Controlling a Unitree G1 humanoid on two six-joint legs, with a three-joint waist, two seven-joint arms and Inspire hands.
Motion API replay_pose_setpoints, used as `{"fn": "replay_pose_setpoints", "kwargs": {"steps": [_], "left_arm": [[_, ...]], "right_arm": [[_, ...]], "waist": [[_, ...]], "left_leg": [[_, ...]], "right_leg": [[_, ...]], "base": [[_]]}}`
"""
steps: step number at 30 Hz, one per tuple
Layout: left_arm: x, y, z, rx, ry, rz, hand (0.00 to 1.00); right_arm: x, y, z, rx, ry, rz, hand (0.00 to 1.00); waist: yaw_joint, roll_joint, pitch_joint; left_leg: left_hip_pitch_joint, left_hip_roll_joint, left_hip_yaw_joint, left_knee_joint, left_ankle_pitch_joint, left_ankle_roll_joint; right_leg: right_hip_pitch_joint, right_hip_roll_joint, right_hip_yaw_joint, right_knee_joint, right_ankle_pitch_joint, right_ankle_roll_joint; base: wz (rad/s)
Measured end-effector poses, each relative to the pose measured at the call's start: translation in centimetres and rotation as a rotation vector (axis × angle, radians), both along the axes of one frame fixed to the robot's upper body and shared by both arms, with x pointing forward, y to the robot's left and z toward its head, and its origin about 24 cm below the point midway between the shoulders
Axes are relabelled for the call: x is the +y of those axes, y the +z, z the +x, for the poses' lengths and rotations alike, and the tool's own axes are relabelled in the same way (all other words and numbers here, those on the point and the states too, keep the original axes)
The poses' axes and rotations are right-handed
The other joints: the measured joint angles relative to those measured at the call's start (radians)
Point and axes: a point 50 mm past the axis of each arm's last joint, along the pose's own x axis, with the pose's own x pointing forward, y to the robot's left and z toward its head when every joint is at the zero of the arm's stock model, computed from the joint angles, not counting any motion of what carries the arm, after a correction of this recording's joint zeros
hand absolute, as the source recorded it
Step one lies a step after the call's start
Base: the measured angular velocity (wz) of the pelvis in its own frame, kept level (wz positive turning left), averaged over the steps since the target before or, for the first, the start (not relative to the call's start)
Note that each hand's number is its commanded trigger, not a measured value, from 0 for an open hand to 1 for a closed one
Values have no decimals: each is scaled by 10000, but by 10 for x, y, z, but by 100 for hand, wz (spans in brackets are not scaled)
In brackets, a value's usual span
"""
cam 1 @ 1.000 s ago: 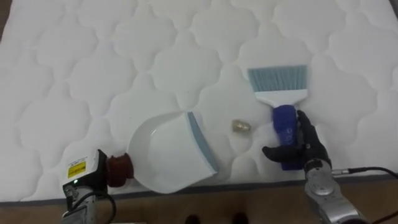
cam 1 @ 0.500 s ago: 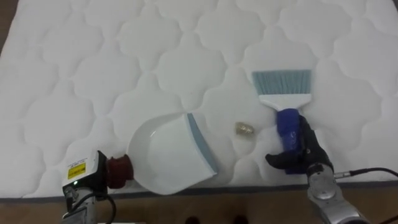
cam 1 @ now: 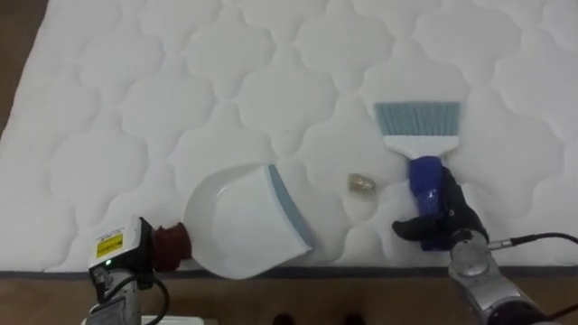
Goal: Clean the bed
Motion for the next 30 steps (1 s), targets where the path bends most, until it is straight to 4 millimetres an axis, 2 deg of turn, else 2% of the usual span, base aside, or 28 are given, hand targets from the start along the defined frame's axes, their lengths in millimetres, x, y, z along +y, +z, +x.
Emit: {"fn": "replay_pose_setpoints", "kwargs": {"steps": [1, 5, 12, 19, 30], "left_arm": [[0, 0, -1, 17, 6, 1, 100], [0, 0, -1, 19, -2, 9, 100], [1, -1, -1, 72, 72, 101, 100], [-1, 0, 0, 50, 73, 117, 100], [-2, 1, 2, 27, 50, 87, 100]], "right_arm": [[-1, 0, 0, -2, -72, -60, 100], [-5, 1, 0, -86, -346, -317, 100], [-32, 11, 1, 22, -793, -1496, 100], [-40, 9, -3, 792, -589, -2890, 100], [-45, 1, -15, 1522, -720, -3198, 100]], "waist": [[-3, 0, 0], [-6, -16, 10], [16, -17, 10], [82, -29, 17], [63, -75, 47]], "left_leg": [[-46, -2, -20, 30, -5, 8], [-125, -47, -33, 43, -16, 31], [-101, -52, -27, 42, -19, 50], [-156, -16, -3, 43, -19, 49], [-188, -21, 65, 42, -19, 51]], "right_leg": [[-19, -9, -25, 22, 0, 0], [-78, -102, -100, 131, -42, 20], [-36, -115, -146, 85, -72, 37], [37, -109, -312, -67, -110, 52], [36, -119, -326, -105, -133, 77]], "base": [[6], [7], [2], [5], [0]]}}
